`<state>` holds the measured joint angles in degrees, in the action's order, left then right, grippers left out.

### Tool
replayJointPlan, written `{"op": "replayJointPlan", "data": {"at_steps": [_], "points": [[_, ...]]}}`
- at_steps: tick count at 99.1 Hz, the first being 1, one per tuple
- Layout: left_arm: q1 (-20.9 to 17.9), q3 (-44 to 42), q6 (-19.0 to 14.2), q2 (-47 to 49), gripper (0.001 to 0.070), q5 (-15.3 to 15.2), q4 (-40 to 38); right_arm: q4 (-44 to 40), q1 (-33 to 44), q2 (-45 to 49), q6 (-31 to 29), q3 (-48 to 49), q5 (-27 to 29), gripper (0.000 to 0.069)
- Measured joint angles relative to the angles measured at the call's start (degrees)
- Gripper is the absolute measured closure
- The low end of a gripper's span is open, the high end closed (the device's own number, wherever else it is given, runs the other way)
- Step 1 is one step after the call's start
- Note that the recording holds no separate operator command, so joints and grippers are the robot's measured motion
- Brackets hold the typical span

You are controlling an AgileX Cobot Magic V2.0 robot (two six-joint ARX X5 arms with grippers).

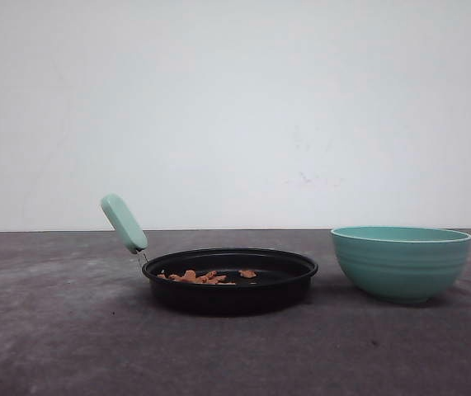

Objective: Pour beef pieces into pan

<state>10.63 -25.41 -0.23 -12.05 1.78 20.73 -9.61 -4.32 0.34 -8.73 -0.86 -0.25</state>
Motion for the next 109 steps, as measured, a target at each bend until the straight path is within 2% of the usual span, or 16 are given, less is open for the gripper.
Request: {"op": "replayJointPlan", "data": {"at_steps": [17,34,45,54,69,91,109], "points": [[-3.93,10.32,-2.16,11.82,0.0688,-0.37,-2.14,0.00,0.00,0.00,0.00,0.00,0.00,0.0686],[-5.68,16.72,-4.66,11.82,0.0688,-0.72,-2.54,0.00,0.00,-0.02,0.00,0.00,0.17,0.0686],[-6.47,21.03,-8.48,11.80,0.0688,-1.97,-2.97,0.02,0.00,-0.02,0.00,0.00,0.22,0.0686],[-6.54,22.49,-11.17,11.54,0.0688,-2.23,-7.52,0.02,0.00,-0.04,0.00,0.00,0.20,0.0686],[-7.26,23.54,-11.30,11.76,0.0688,-3.19,-10.10,0.00,0.00,-0.04,0.00,0.00,0.22,0.0686],[-7.78,23.54,-7.30,11.80,0.0688,-3.26,-10.12,0.00,0.00,-0.04,0.00,0.00,0.20,0.0686],[-7.78,23.54,-7.06,11.80,0.0688,-2.93,-10.12,0.00,0.00,-0.04,0.00,0.00,0.22,0.0686]]}}
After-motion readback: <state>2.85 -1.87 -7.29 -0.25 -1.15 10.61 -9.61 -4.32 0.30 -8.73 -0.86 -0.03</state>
